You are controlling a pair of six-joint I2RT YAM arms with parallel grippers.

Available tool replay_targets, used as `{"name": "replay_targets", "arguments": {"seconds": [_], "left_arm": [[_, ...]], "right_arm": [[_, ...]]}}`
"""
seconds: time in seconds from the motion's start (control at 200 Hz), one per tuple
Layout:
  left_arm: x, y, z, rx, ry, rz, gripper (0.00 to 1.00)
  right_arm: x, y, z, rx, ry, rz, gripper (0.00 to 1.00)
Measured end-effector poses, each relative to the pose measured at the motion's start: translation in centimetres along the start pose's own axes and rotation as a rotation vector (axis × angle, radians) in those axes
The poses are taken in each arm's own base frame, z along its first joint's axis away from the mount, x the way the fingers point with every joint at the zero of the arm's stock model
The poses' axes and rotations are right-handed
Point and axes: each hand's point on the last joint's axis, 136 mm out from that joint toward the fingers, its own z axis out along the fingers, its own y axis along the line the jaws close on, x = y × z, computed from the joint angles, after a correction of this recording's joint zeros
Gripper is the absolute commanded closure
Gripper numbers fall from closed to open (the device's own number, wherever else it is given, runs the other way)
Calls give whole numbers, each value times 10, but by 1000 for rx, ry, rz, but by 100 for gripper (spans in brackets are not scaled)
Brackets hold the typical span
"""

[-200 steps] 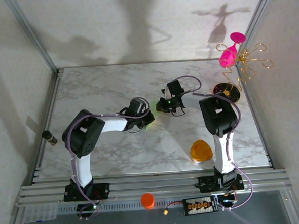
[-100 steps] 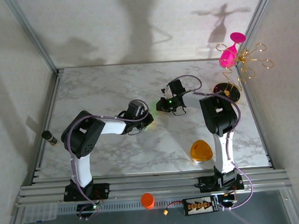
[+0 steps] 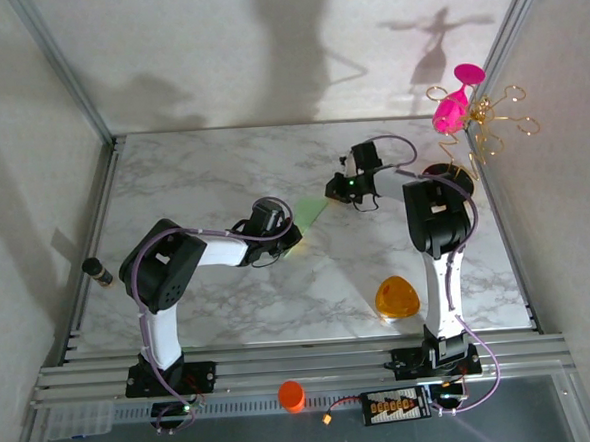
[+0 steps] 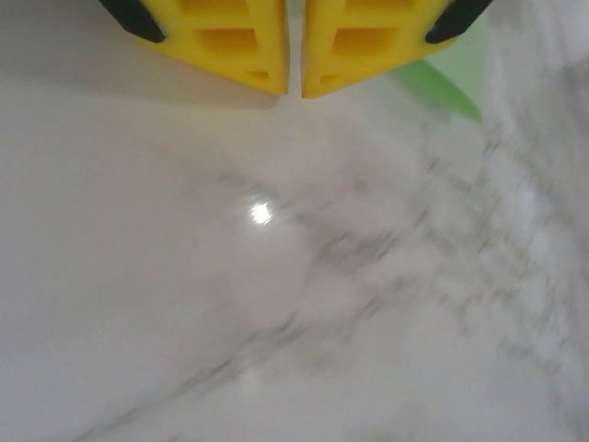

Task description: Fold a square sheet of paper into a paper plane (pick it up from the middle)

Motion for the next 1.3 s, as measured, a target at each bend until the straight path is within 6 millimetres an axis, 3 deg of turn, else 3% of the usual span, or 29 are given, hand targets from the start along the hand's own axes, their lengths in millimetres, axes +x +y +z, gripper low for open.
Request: {"name": "replay_targets", "arguments": {"seconds": [0.13,0.245,0.38,0.496,0.631,0.806,0.971,1.217,1.297], "left_arm": [[0,0,0,-1,1,0,100],[0,-1,0,-5,3,3,100],[-1,-1,0,-13,8,1,100],[-1,-1,0,-17,11,1,100],[-1,-1,0,-23,14,3,100],[-1,-2,-1,-38,26,24,100],[0,-7,-2,-44,52,67,90],[-16,-41,-3,18,39,154,88],[-18,-43,2,20,37,158,90]], "right_arm": [[-9,-7,-7,26,-50,-5,86],[7,-2,-20,24,-59,-18,86],[21,27,-30,-35,-51,-57,86],[39,53,-20,-97,-3,-98,86],[59,69,-2,-136,65,-120,86],[67,62,15,-122,115,-102,86],[66,60,17,-103,133,-95,86],[67,58,18,-94,143,-96,87],[67,58,18,-94,143,-96,87]]}}
